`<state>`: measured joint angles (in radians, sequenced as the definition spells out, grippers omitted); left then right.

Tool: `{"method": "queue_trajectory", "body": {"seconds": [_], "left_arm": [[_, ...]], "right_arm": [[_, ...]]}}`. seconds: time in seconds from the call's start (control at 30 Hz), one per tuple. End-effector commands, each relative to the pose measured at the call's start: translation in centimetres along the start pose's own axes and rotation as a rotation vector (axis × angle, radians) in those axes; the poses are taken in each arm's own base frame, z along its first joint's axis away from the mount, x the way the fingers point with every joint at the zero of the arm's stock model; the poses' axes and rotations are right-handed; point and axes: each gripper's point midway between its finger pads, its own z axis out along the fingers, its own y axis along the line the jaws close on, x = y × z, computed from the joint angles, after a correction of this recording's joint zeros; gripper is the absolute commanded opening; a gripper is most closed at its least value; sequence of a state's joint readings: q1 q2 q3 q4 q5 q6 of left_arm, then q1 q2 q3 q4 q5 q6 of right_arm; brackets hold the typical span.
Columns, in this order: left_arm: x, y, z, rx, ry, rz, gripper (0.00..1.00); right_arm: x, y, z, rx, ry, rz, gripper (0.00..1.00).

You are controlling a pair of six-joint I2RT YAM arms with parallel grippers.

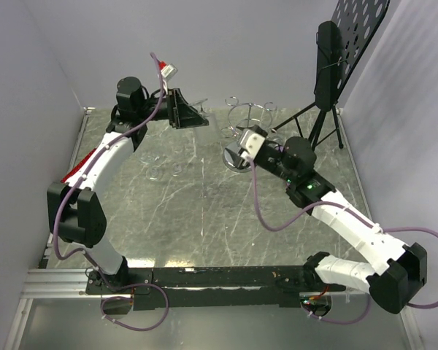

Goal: Take the wine glass off the wine glass rack

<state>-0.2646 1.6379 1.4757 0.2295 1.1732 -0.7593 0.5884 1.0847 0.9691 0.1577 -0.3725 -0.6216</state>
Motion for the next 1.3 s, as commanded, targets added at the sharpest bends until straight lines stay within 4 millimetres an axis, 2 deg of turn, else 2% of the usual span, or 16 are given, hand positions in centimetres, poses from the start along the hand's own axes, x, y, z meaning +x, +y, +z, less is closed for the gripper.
{"method": "queue_trajectory", "body": {"seconds": [0.0,0.1,0.4,0.57,0.7,1.0,1.1,1.17,1.27], "left_arm": [[-1.7,-3.9,-0.8,0.12,0.006,0.041,0.01],[-1.3,-3.8,-0.9,0.122,0.013,0.036,0.01],[-1.4,-3.9,-1.0,0.126,0.005,0.033,0.01],[-2.5,-3.8,-1.1,0.117,-0.035,0.019,0.01],[-3.5,-3.5,-1.0,0.115,-0.057,0.006,0.01],[-3.8,-3.4,-1.1,0.124,-0.068,-0.008,0.01],[-3.8,-3.2,-1.3,0.116,-0.074,-0.015,0.01],[-3.7,-2.9,-1.3,0.112,-0.076,-0.021,0.01],[-3.7,-2.2,-1.2,0.083,-0.078,-0.032,0.01]], "right_arm": [[-4.0,-1.6,1.0,0.1,-0.147,-0.166,0.7],[-4.1,-2.1,1.9,0.149,-0.154,-0.156,0.66],[-4.3,-1.0,4.3,0.151,-0.185,-0.159,0.65],[-5.5,-2.1,4.9,0.314,-0.256,-0.245,0.66],[-6.4,-2.5,5.7,0.359,-0.294,-0.276,0.64],[-8.8,-4.6,6.3,0.433,-0.333,-0.389,0.51],[-9.7,-5.5,6.1,0.456,-0.339,-0.389,0.43],[-10.2,-5.7,6.1,0.451,-0.339,-0.395,0.29],[-11.3,-6.0,5.8,0.455,-0.362,-0.412,0.14]]}}
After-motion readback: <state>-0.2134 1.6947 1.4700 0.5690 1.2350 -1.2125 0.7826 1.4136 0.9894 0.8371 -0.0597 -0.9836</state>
